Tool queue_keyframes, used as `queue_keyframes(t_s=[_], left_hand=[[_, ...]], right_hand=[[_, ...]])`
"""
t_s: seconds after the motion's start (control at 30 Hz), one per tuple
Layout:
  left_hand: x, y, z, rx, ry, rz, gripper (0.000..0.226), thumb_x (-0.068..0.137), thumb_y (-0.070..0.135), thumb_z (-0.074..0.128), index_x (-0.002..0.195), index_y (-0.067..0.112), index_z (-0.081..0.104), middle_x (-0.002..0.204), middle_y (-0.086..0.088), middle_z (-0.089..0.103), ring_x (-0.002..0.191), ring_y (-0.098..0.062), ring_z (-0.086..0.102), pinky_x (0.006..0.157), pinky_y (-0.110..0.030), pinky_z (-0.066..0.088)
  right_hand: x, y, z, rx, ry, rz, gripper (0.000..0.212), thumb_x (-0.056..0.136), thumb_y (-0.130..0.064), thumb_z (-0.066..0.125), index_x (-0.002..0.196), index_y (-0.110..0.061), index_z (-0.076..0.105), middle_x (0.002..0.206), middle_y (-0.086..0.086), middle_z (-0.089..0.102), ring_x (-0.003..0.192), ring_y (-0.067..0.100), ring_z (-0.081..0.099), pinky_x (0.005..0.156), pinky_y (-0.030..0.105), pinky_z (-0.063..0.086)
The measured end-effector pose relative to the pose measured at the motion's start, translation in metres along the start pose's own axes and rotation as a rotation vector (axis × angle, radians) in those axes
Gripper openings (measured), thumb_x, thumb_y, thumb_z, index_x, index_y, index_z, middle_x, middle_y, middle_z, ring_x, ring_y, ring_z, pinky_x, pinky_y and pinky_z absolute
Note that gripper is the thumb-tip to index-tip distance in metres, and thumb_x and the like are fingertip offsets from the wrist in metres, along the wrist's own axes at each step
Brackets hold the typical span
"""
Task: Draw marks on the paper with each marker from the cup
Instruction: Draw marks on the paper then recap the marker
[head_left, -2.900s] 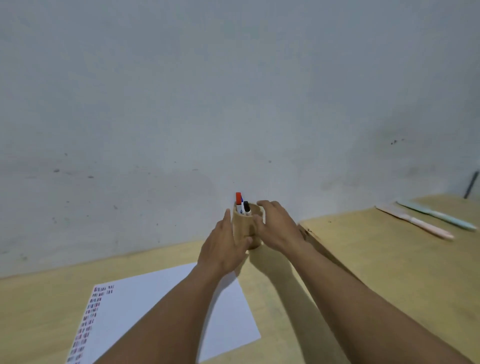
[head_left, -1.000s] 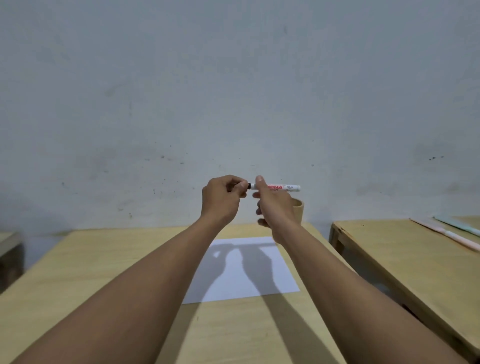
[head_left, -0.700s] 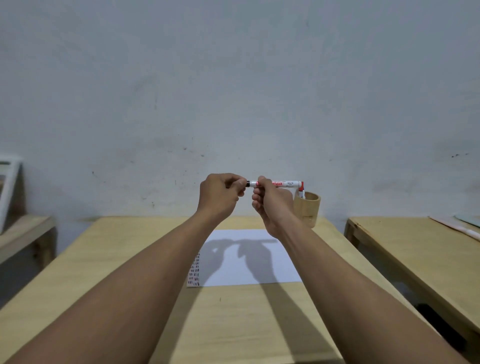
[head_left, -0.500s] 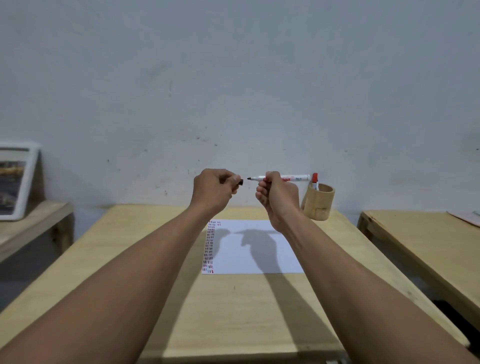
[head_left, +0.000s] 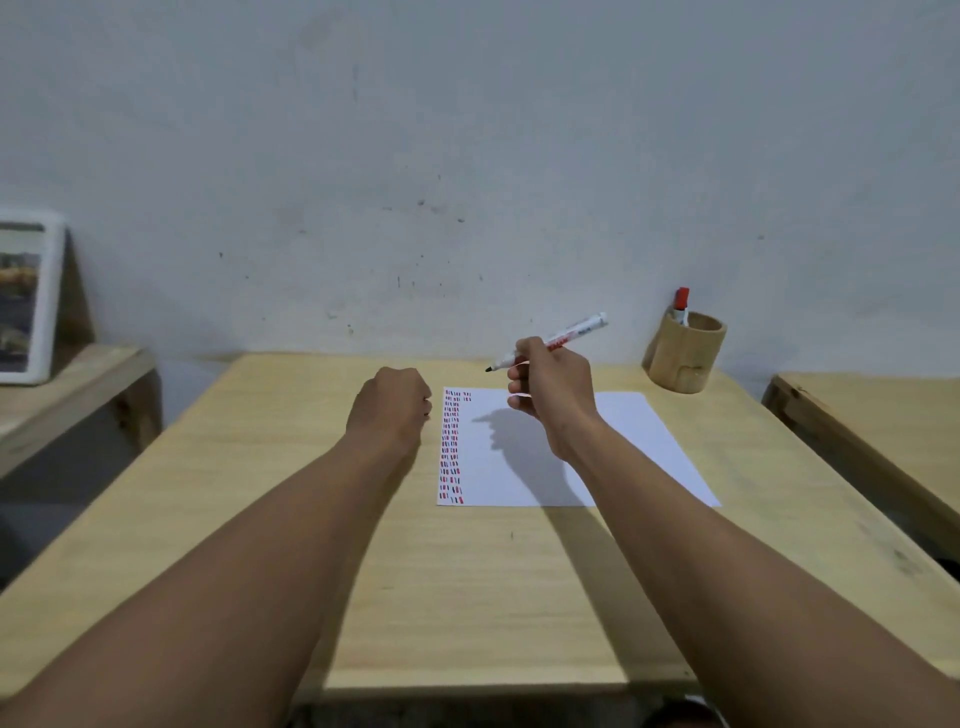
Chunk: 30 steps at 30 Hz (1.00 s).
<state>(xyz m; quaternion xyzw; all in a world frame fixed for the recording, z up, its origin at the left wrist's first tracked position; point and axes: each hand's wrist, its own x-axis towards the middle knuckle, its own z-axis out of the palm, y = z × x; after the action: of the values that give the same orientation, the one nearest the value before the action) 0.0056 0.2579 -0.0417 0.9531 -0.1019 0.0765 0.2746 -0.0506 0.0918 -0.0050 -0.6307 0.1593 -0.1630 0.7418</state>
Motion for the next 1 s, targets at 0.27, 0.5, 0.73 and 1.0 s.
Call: queue_keyframes(t_s=[0.27, 0.5, 0.73, 1.0], left_hand=[[0.006, -0.014, 0.011, 0.148, 0.083, 0.077, 0.035, 0.095, 0.026, 0.056, 0.128, 0.022, 0.063, 0.104, -0.008, 0.075, 0.101, -0.037, 0.066, 0.077, -0.036, 0.051], [0.003, -0.041, 0.025, 0.15, 0.023, -0.041, 0.05, 0.104, 0.027, 0.027, 0.152, 0.018, 0.035, 0.142, -0.009, 0.053, 0.141, -0.031, 0.037, 0.114, -0.055, 0.027], [0.004, -0.046, 0.03, 0.308, -0.139, -0.014, 0.055, 0.104, 0.035, 0.019, 0.158, 0.027, 0.022, 0.167, -0.012, 0.014, 0.155, -0.03, 0.005, 0.121, -0.06, 0.003], [0.006, -0.048, 0.032, 0.337, -0.131, -0.002, 0.056, 0.103, 0.036, 0.019, 0.158, 0.027, 0.023, 0.167, -0.012, 0.016, 0.155, -0.03, 0.007, 0.121, -0.061, 0.004]], right_hand=[[0.017, 0.02, 0.006, -0.072, -0.008, -0.022, 0.019, 0.094, -0.016, 0.057, 0.08, -0.007, 0.066, 0.066, 0.003, 0.06, 0.051, 0.013, 0.053, 0.05, 0.026, 0.051], [0.044, 0.039, 0.014, -0.229, -0.054, -0.062, 0.018, 0.09, -0.016, 0.065, 0.09, 0.001, 0.072, 0.072, 0.008, 0.067, 0.06, 0.016, 0.064, 0.055, 0.025, 0.055], [0.062, 0.069, 0.027, -0.577, 0.048, -0.185, 0.029, 0.083, -0.024, 0.067, 0.086, 0.005, 0.068, 0.079, 0.014, 0.075, 0.066, 0.024, 0.067, 0.06, 0.035, 0.053], [0.068, 0.078, 0.026, -0.669, 0.059, -0.216, 0.035, 0.083, -0.026, 0.065, 0.077, 0.008, 0.07, 0.071, 0.015, 0.075, 0.073, 0.029, 0.073, 0.062, 0.035, 0.055]])
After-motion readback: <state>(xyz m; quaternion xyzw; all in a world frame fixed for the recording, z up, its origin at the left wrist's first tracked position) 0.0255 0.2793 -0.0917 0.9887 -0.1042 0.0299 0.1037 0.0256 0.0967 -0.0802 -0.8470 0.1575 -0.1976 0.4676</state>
